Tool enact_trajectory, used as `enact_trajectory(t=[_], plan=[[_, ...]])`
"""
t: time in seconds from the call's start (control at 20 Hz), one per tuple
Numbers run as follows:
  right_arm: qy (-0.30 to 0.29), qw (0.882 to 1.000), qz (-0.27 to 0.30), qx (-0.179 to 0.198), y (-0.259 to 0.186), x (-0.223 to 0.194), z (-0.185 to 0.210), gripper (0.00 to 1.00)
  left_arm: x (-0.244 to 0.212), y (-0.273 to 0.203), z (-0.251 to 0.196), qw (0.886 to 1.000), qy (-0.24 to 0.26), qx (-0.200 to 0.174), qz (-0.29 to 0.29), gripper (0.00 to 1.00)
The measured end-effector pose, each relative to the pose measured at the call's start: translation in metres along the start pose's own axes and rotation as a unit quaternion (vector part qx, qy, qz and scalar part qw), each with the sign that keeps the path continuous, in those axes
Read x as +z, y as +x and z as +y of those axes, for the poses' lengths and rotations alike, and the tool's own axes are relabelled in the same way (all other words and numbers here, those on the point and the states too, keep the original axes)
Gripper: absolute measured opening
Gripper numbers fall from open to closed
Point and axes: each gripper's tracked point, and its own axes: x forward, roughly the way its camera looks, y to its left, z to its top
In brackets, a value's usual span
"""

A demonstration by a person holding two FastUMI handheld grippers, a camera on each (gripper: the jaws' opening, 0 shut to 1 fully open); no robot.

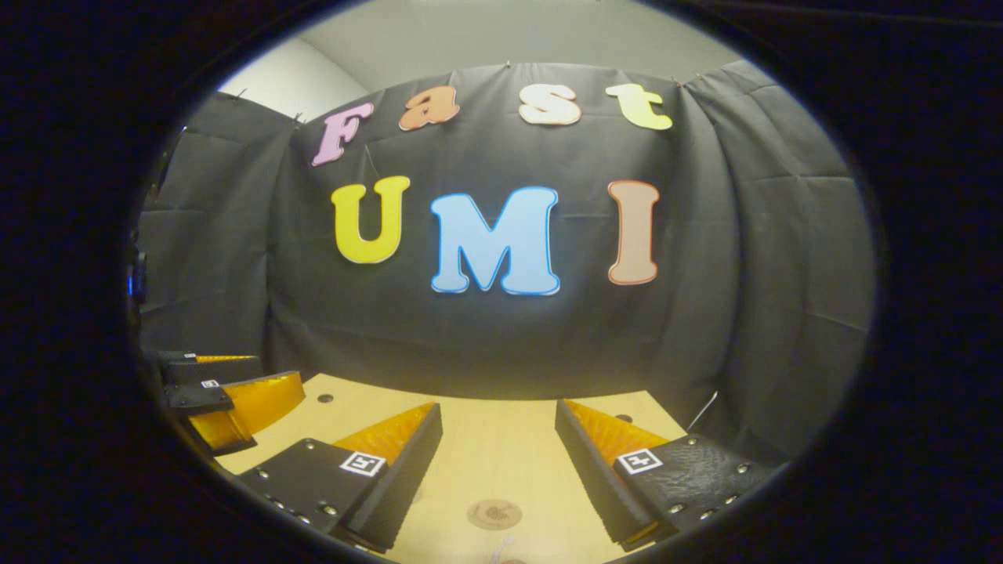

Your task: Put the toothbrush and toothpaste on the desktop into the cup, then pick up the cup and place it on the coaster on the desktop.

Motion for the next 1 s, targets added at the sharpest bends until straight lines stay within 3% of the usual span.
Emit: enact_trajectory(t=[0.45, 1.0], plan=[[0.034, 0.989, 0.146, 0.007, 0.009, -0.107, 0.005, 0.92, -0.133, 0.007, 0.005, 0.990, -0.009, -0.004, 0.141, 0.93], [0.069, 0.944, 0.324, 0.002, 0.021, -0.228, 0.016, 0.94, -0.287, 0.002, 0.022, 0.953, -0.025, 0.005, 0.303, 0.93]])
